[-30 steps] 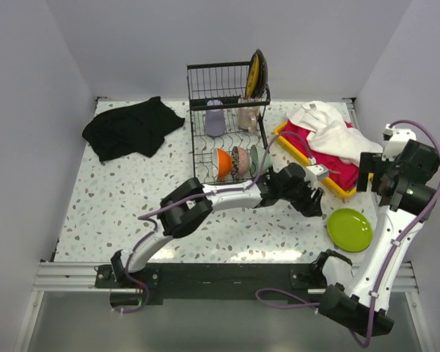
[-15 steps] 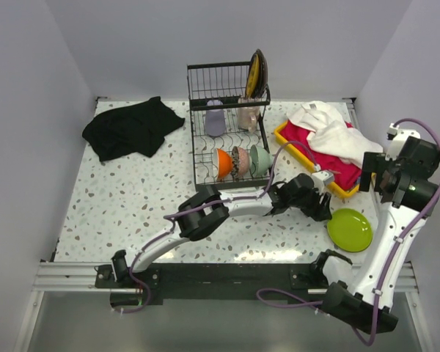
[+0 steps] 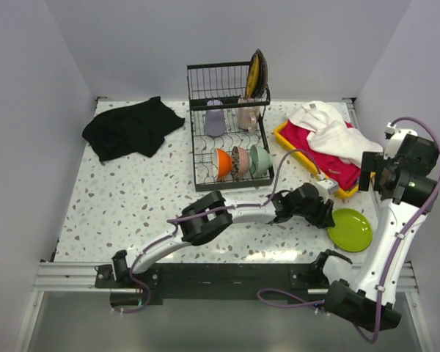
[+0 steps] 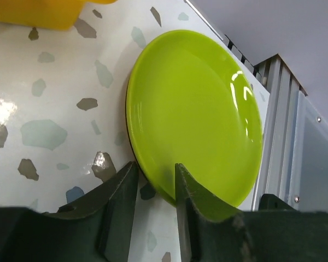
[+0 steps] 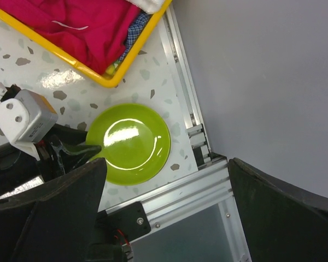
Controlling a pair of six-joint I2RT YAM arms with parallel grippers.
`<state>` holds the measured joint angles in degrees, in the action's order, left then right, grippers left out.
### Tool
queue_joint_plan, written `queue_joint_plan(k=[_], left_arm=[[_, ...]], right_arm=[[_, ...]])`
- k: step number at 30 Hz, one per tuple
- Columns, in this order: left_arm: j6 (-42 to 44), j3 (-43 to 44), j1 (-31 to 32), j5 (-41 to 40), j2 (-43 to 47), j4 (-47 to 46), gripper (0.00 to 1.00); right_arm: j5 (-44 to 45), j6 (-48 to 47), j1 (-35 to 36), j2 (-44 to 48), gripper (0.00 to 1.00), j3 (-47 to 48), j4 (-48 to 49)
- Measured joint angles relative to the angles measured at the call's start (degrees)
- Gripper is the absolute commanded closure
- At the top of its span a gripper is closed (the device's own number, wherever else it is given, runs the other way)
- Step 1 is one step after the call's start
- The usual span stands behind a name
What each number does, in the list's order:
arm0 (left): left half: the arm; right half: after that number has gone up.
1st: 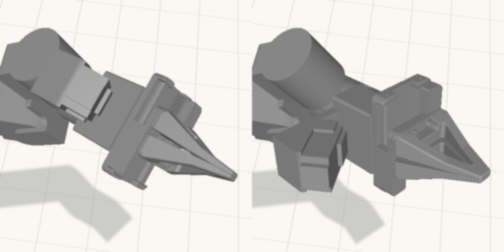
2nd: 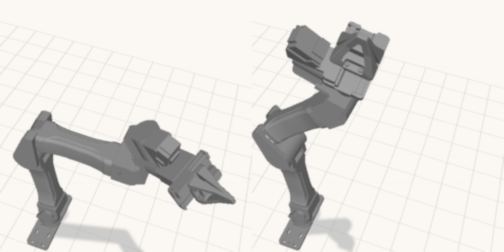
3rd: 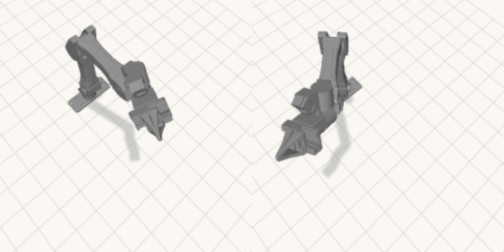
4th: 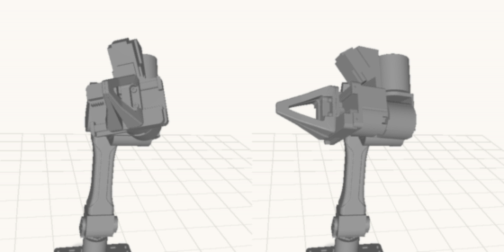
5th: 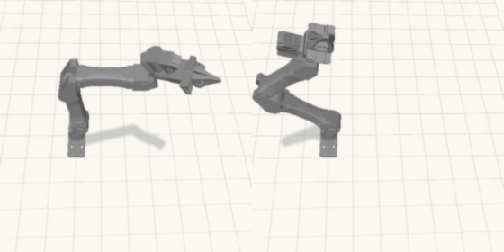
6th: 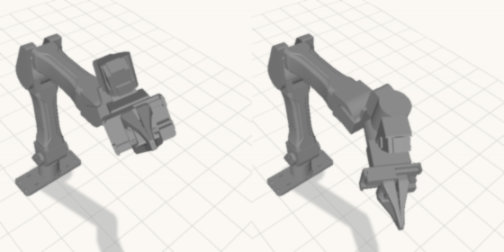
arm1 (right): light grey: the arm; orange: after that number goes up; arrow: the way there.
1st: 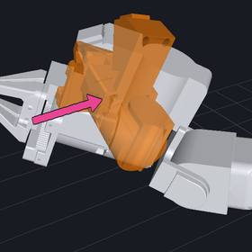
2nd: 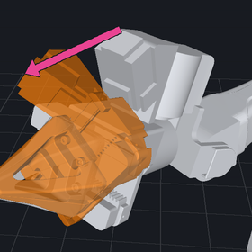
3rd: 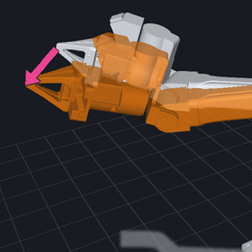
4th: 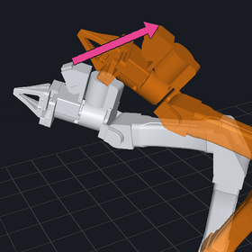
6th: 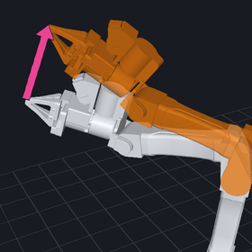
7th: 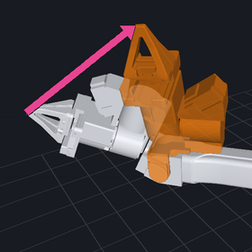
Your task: Load the mixed dishes into the dish rack
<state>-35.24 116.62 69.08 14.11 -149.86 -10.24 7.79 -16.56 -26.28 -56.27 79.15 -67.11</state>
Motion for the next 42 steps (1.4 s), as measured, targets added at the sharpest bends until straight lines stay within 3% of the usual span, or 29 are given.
queue_joint_plan(k=[4, 12, 18, 24, 27, 31, 35, 36, 39, 42], left_arm=[[-1.9, -2.6, -0.1, -2.1, 1.5, 0.6, 0.85], [-4.7, -15.5, -2.3, -1.7, 10.7, 2.0, 0.92], [-0.5, -29.6, -5.9, -1.3, 22.3, 5.5, 0.9], [9.7, -45.0, -10.8, -3.3, 36.6, 10.3, 0.81], [15.4, -50.9, -11.6, -4.9, 42.8, 11.9, 0.71], [22.4, -58.1, -11.2, -7.5, 48.1, 14.2, 0.71], [26.0, -61.0, -11.6, -7.7, 49.7, 14.6, 0.72], [26.9, -61.0, -11.8, -7.8, 50.0, 14.9, 0.81], [28.5, -60.8, -13.1, -7.1, 50.2, 15.6, 0.93], [29.3, -59.1, -14.7, -6.4, 50.2, 17.7, 0.94]], right_arm=[[-0.7, 0.0, 0.3, 0.0, 0.05, 0.0, 0.7], [-4.3, 1.4, 0.6, 0.2, 0.07, -1.6, 2.6], [-9.5, 2.8, 0.7, 0.0, 0.1, -5.2, 4.7], [-22.9, 2.1, 0.7, -1.4, 0.05, -9.9, 6.4], [-29.7, 1.5, 1.1, -2.3, 0.05, -12.5, 6.9], [-34.1, 2.3, 4.4, -3.7, 0.02, -15.2, 7.8], [-34.1, 5.9, 12.0, -5.3, 0.01, -16.5, 11.3], [-33.9, 7.3, 14.4, -5.5, 0.01, -16.9, 12.6], [-34.6, 11.5, 18.9, -5.6, 0.01, -18.1, 15.8], [-34.4, 13.6, 19.6, -5.6, 0.01, -19.0, 17.2]])
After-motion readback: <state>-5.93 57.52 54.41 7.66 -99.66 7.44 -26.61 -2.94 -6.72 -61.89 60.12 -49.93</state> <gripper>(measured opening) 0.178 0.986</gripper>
